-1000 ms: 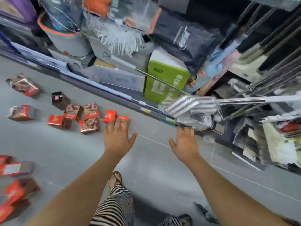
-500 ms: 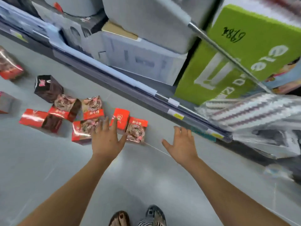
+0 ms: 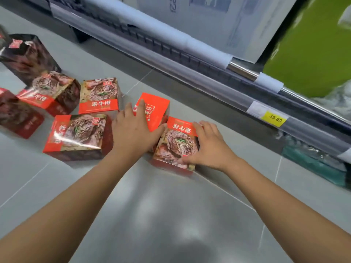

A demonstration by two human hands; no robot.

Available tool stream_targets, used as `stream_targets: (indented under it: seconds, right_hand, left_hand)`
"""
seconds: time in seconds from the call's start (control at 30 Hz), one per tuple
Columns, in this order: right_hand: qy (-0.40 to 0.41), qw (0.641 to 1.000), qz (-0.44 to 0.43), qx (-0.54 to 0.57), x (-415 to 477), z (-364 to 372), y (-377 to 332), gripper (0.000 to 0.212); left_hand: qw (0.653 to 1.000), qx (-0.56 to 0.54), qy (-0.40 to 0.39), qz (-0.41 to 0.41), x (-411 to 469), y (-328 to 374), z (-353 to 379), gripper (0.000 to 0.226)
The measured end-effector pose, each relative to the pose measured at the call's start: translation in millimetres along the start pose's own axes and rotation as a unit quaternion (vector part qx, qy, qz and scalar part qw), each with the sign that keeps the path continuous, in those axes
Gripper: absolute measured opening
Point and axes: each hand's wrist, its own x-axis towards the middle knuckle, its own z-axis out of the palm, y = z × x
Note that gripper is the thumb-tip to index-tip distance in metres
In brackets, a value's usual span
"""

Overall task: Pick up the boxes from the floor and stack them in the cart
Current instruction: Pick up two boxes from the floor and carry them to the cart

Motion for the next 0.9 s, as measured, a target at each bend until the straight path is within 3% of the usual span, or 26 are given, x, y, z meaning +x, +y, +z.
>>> stream_targets:
  seconds: [0.13, 0.27, 0.4, 0.5, 0.57, 0.63, 0.7, 0.77, 0.83, 0.9]
  right_hand:
    - [-0.063, 0.994, -0.056, -0.065, 4.4, 3.6, -2.0, 0.141]
    - [-0.082, 0.994, -0.029, -0.070, -4.7, 4.7, -2.6, 0.142]
    - [-0.039, 0.999, 0.019, -0.009, -10.7, 8.1, -7.8, 0.131]
    - [-0.063, 0.985, 0.109, 0.117, -13.6, -2.8, 1.8, 0.113]
    - [-0.096, 0.936, 0.148, 0.304, -22.3, -14.1, 9.7, 0.085]
    - [-0.116, 0.885, 0.159, 0.423, -34.7, -19.2, 14.6, 0.038]
    - [-0.083, 0.847, 0.185, 0.492, -44.7, -12.9, 20.0, 0.035]
    - [-0.040, 0.771, 0.218, 0.598, -51.6, -0.3, 20.2, 0.047]
    - [-0.011, 0.702, 0.235, 0.673, -61.0, 12.0, 11.5, 0.042]
    - [-0.010, 0.695, 0.229, 0.682, -73.8, 23.8, -4.6, 0.034]
  left_hand:
    - [0.999, -0.030, -0.017, 0.000, 0.7, -2.2, 1.4, 0.097]
    - [0.998, -0.059, -0.023, -0.006, -2.7, -2.1, -0.9, 0.091]
    - [0.996, -0.084, -0.028, 0.011, -5.9, -9.5, -1.4, 0.088]
    - [0.994, -0.096, -0.043, 0.018, -9.5, -17.4, -3.8, 0.089]
    - [0.992, -0.110, -0.054, 0.023, -12.1, -22.3, -6.2, 0.089]
    - [0.991, -0.111, -0.066, 0.033, -14.6, -24.4, -8.3, 0.089]
    - [0.990, -0.103, -0.079, 0.045, -18.0, -24.2, -9.8, 0.089]
    - [0.988, -0.097, -0.099, 0.065, -21.4, -24.8, -13.0, 0.091]
    - [0.985, -0.091, -0.119, 0.090, -22.9, -27.0, -17.4, 0.099]
    - [0.983, -0.072, -0.128, 0.114, -23.3, -29.6, -20.2, 0.102]
